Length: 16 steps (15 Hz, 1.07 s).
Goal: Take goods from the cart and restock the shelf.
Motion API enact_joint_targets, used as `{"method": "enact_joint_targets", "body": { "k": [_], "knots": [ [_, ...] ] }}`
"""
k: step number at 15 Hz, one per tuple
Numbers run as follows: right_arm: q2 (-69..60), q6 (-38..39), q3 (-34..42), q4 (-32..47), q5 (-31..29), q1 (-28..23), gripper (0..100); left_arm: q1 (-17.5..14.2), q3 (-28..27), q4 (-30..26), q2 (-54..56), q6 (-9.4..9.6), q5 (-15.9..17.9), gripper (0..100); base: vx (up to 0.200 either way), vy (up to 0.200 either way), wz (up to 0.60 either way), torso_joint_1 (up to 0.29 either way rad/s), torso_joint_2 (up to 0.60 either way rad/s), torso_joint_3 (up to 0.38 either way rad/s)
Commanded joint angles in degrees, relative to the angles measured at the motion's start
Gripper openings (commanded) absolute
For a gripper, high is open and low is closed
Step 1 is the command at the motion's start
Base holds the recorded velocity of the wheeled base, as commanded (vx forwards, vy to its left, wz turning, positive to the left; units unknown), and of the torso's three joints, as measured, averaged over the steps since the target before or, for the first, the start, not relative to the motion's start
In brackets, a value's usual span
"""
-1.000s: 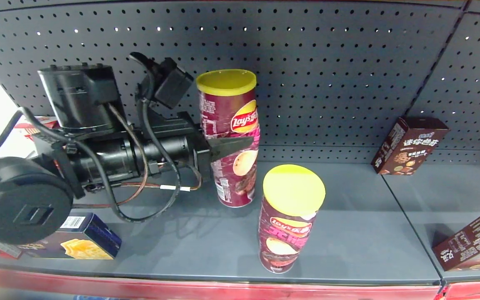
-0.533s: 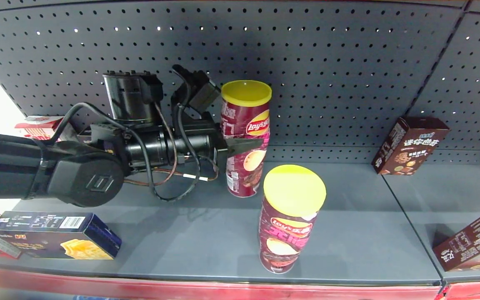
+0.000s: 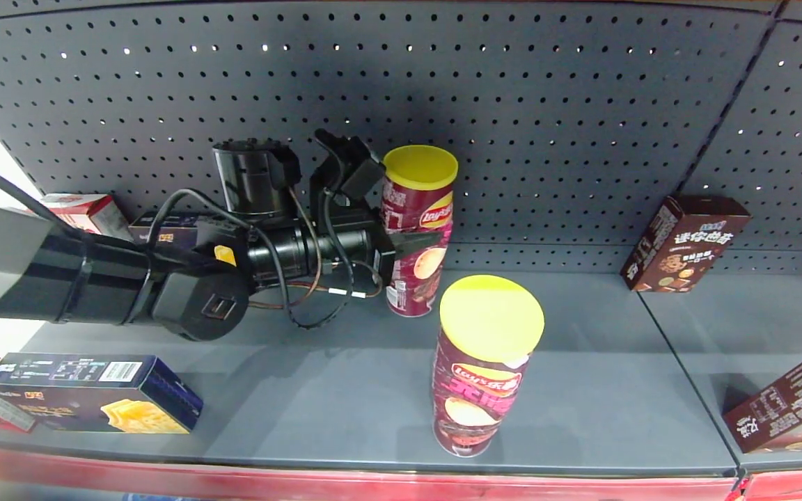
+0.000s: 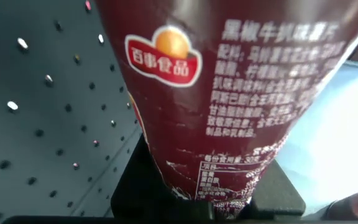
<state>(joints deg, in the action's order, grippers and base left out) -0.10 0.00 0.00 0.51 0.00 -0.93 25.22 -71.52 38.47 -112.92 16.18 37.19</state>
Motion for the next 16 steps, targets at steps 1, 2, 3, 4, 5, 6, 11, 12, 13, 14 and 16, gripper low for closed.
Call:
{"method": "enact_joint_targets", "body": {
  "k": [1,2,3,4,5,6,11,12,13,14,16],
  "knots": [
    [0.1,0.0,0.0,0.02,0.0,-0.04,100,0.18,-0.37,0.11,-1.25,-0.01,-0.02,0,0.0,0.0,0.0,0.0,0.0,0.0],
    [0.1,0.0,0.0,0.02,0.0,-0.04,100,0.27,-0.81,0.2,-1.95,-0.01,-0.46,0,0.0,0.0,0.0,0.0,0.0,0.0],
    [0.1,0.0,0.0,0.02,0.0,0.05,100,0.44,-1.25,0.29,-2.48,-0.01,-0.81,0,0.0,0.0,0.0,0.0,0.0,0.0],
    [0.1,0.0,0.0,0.02,0.0,0.05,100,0.71,-1.51,1.17,-3.27,-0.09,-1.25,0,0.0,0.0,0.0,0.0,0.0,0.0],
    [0.1,0.0,0.0,-0.07,0.0,0.05,100,0.71,-1.43,2.04,-3.89,-0.53,-1.42,0,0.0,0.0,0.0,0.0,0.0,0.0],
    [0.1,0.0,0.0,0.02,0.0,0.05,100,1.06,-1.34,3.1,-4.24,-1.5,-1.6,0,0.0,0.0,0.0,0.0,0.0,0.0],
    [0.1,0.0,0.0,0.02,0.0,-0.04,100,1.5,-0.81,6.26,-5.99,-3.17,-1.69,0,0.0,0.0,0.0,0.0,0.0,0.0],
    [0.1,0.09,0.0,0.02,0.0,0.05,100,1.5,-0.81,6.35,-6.26,-3.17,-1.69,0,0.0,0.0,0.0,0.0,0.0,0.0],
    [0.1,0.0,0.0,-0.07,0.0,0.05,100,1.41,-0.72,6.35,-6.26,-2.99,-1.69,0,0.0,0.0,0.0,0.0,0.0,0.0],
    [0.1,0.0,0.0,-0.07,0.0,-0.04,100,1.41,-0.64,6.35,-6.26,-2.82,-1.69,0,0.0,0.0,0.0,0.0,0.0,0.0],
    [0.1,0.0,0.0,0.02,0.0,-0.04,100,1.32,-0.28,6.44,-6.17,-2.91,-1.77,100,0.0,0.0,0.0,0.0,0.0,0.0]
  ]
}}
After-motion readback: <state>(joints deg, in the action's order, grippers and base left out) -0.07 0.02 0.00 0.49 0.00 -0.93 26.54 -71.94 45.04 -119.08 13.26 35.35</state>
